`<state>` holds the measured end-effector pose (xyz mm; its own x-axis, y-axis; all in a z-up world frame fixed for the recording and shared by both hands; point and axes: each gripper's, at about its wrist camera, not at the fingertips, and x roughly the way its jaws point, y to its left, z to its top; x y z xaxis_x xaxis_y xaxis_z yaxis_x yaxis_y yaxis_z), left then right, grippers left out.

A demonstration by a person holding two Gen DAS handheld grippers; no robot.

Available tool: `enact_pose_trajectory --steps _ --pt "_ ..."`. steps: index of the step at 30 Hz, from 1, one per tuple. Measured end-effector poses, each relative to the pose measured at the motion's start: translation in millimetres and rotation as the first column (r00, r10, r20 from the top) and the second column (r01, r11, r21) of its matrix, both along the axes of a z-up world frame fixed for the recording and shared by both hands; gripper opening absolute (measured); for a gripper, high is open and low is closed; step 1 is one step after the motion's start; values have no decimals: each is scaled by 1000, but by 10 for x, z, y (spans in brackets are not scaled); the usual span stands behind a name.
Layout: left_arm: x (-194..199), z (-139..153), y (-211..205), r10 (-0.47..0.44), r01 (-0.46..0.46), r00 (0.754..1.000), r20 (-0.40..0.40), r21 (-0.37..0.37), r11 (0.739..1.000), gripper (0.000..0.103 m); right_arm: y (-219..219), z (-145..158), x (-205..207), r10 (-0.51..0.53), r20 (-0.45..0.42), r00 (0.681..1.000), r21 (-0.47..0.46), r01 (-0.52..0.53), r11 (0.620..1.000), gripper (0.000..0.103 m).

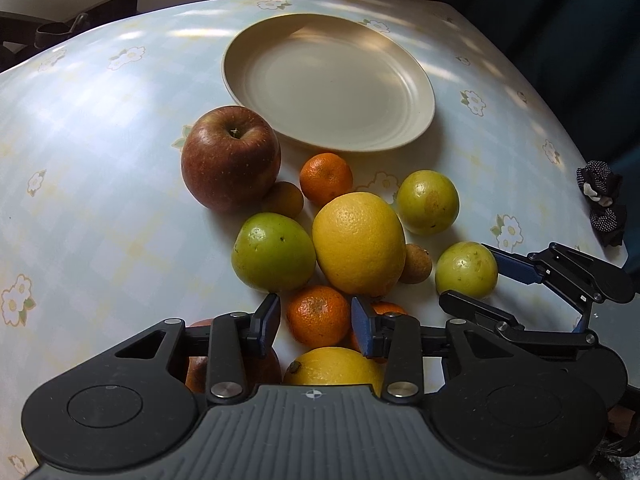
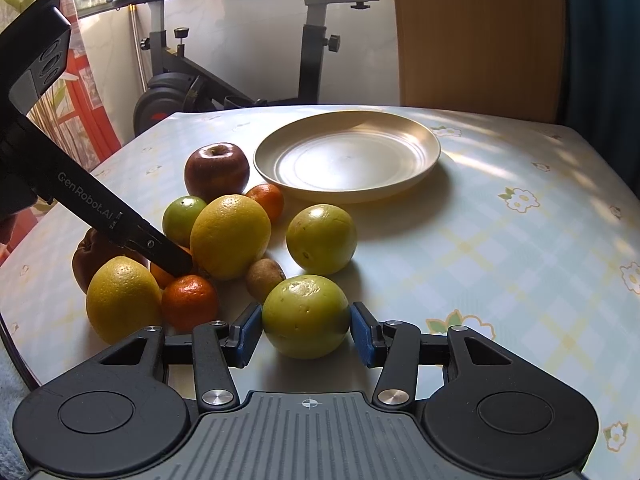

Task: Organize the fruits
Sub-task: 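Grasp a tangerine with the left tool and lift it from the pile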

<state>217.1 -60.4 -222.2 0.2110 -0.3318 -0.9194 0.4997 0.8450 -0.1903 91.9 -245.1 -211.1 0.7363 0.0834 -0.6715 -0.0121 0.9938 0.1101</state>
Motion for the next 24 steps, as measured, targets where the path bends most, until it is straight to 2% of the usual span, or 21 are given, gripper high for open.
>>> enact_pose_trajectory --steps 12,20,24 --pt "-99 71 40 -14 12 998 56 21 1000 37 -4 -4 3 0 1 1000 4 0 1000 44" --pt "-101 256 218 20 -18 996 90 -26 1000 36 -11 -2 2 -1 2 1000 8 1 1000 44" --pt "-142 424 280 30 -24 988 152 -39 999 37 -27 10 -4 -10 8 1000 11 10 1000 44"
